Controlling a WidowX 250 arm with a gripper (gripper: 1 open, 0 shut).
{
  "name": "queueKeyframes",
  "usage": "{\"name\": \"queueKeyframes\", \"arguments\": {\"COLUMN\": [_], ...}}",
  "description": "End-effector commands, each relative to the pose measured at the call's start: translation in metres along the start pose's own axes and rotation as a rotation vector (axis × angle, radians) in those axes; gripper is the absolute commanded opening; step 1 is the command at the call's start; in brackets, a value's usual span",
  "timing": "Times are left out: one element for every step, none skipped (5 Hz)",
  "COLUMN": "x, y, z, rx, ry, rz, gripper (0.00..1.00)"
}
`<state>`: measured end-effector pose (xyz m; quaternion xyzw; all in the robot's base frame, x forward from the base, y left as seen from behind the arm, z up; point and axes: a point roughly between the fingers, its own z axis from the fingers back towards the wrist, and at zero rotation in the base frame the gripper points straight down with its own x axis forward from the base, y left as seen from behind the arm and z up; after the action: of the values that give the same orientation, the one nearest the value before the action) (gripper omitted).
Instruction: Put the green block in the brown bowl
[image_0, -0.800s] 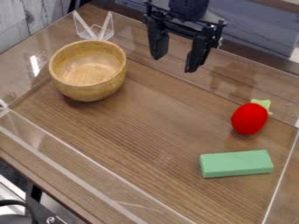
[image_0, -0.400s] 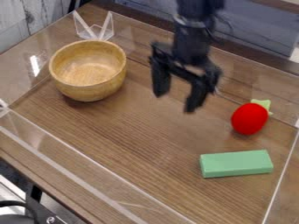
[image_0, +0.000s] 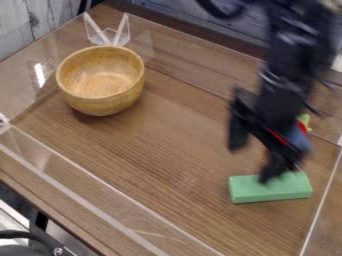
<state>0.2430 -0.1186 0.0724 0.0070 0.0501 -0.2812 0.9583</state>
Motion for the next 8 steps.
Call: {"name": "queueKeyframes", "arguments": {"x": [0.009, 0.008, 0.008, -0.002, -0.011, -0.003, 0.006, 0.007], "y": [-0.024, -0.026, -0.025, -0.013, 0.001, 0.014, 0.018, 0.018], "z": [0.002, -0.014, -0.016, -0.006, 0.006, 0.006, 0.000, -0.002], "rx": [0.034, 0.036, 0.063, 0.084, 0.108, 0.107, 0.108, 0.113], "ry": [-0.043, -0.040, -0.058, -0.076, -0.099, -0.129, -0.153, -0.171], "rz": [-0.189, -0.219, -0.215, -0.144, -0.069, 0.000, -0.019, -0.090], "gripper": [1.00, 1.00, 1.00, 1.00, 1.00, 1.00, 1.00, 1.00]}}
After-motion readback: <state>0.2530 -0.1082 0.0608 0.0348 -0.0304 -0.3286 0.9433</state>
